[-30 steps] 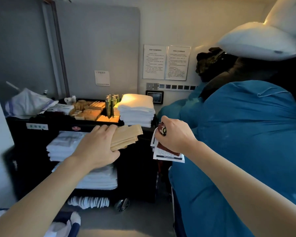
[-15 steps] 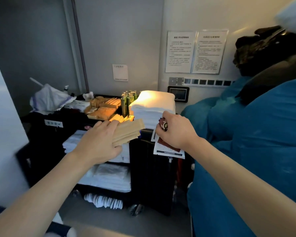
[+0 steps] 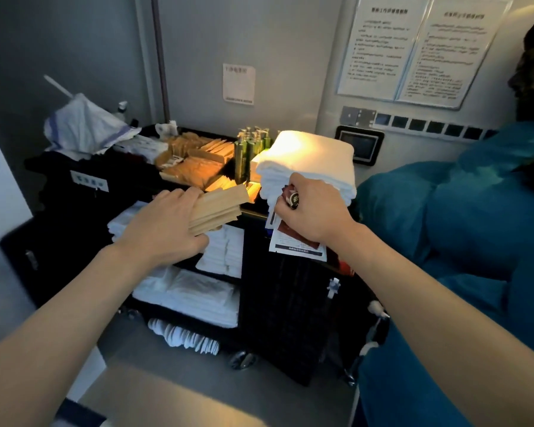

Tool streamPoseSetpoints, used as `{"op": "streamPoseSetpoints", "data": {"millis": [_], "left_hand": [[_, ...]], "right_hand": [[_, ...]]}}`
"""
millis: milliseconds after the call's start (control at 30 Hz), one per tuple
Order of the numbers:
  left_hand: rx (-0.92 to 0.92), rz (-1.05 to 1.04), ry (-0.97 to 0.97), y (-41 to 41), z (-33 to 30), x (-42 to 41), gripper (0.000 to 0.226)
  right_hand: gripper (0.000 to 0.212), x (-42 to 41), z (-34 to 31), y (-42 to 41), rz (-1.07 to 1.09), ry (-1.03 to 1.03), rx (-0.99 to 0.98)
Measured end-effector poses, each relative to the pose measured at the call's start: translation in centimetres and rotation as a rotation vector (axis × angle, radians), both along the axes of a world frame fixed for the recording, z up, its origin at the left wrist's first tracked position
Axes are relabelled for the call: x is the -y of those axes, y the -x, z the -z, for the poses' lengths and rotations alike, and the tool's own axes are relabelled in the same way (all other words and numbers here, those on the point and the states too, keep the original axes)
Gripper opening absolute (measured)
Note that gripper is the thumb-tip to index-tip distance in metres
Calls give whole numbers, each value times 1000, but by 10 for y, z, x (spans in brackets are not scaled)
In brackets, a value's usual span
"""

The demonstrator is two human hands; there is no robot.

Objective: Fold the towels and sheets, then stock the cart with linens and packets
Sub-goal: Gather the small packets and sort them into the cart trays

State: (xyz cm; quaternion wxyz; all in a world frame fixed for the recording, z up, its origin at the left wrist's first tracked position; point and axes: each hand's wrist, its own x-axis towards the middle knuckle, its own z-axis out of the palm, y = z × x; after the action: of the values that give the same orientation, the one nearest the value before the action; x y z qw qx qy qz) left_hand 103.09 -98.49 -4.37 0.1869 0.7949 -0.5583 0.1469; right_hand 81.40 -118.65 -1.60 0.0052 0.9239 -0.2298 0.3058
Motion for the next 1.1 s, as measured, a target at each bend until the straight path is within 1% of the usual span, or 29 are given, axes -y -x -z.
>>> {"op": "streamPoseSetpoints", "data": {"millis": [167,433,533,700,900,1100], "left_hand": [[-66,-51,12,-74,14,37,79],[-159,-90,9,-168,39,76,72],[-196,-111,4,-192,46,80,73],[-230,-161,-4,-223,50,91,80],[-243,-207,-39,-255,61,116,69],[-228,-298,-30,-297,63,152,71]], "right_hand": [[32,42,12,-81,-18,-48,-16],[34,85,33,-197,-75,-95,-42],[33,96,38,-228,-105,-92,-56],[33,114,46,-275,-152,-106,-52],[37,146,63,-328,-223,-121,-98],[26,189,62,-398,-321,-119,-60]]}}
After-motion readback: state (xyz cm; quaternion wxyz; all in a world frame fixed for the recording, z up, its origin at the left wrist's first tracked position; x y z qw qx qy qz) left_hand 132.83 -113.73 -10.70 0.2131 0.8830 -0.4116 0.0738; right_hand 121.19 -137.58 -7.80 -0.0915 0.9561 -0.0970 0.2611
